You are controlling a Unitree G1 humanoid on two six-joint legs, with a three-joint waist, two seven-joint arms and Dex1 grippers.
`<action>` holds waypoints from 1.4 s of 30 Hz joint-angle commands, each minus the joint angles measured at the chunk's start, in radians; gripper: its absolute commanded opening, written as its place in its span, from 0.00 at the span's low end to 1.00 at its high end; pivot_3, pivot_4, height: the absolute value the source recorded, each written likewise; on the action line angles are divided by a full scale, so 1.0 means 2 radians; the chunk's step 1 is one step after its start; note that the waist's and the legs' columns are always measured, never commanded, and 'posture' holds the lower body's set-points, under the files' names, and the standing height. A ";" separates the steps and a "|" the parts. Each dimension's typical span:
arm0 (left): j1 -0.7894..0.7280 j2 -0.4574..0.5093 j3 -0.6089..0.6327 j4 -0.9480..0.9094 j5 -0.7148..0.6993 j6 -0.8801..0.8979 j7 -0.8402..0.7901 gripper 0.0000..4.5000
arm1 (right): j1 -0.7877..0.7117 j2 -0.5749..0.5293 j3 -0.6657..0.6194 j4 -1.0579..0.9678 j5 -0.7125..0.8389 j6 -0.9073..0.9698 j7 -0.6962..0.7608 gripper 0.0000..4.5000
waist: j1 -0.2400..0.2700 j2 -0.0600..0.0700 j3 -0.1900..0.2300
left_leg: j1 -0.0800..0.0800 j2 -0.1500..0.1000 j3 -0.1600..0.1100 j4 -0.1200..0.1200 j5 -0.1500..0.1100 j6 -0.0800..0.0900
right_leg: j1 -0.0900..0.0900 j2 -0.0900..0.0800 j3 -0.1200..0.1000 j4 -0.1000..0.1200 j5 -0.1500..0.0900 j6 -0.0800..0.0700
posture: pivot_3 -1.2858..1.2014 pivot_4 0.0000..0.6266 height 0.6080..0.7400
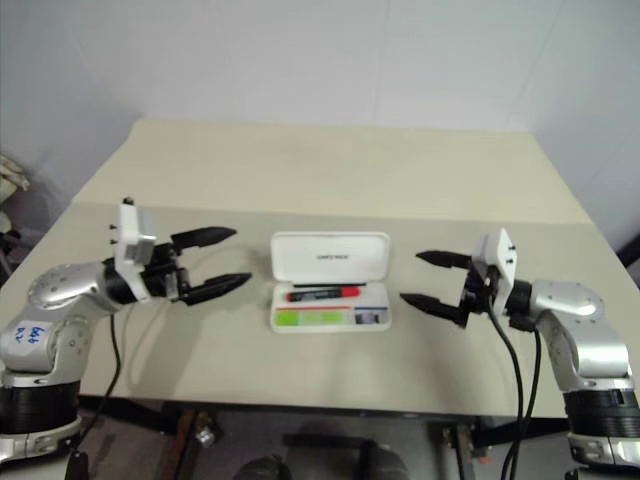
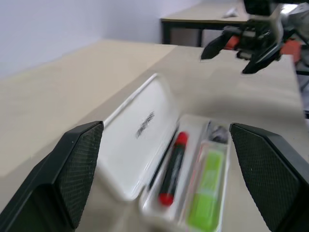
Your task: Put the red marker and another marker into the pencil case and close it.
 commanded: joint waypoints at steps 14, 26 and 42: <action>-0.112 0.020 -0.007 0.245 0.027 -0.102 -0.019 0.01 | -0.017 0.008 0.000 0.008 -0.009 -0.017 0.005 1.00 | 0.000 0.000 0.000 | 0.000 0.000 0.001 0.000 0.000 0.000 | 0.000 0.000 -0.001 0.001 0.000 0.000 | 0.52 0.24 1.00; -0.304 -0.020 -0.076 0.594 0.146 -0.226 0.026 0.01 | -0.032 -0.007 -0.009 0.035 -0.011 -0.025 0.028 1.00 | 0.000 0.000 0.000 | -0.001 0.000 0.002 0.000 0.000 -0.002 | 0.000 0.000 -0.001 0.000 0.001 0.001 | 0.52 0.24 1.00; -0.407 -0.091 -0.073 0.724 0.184 -0.188 -0.014 0.01 | -0.006 -0.006 -0.017 0.002 -0.003 -0.017 0.007 1.00 | -0.004 0.000 0.000 | -0.001 0.000 0.003 0.000 0.000 -0.001 | 0.000 0.000 -0.001 -0.001 0.001 0.002 | 0.52 0.24 1.00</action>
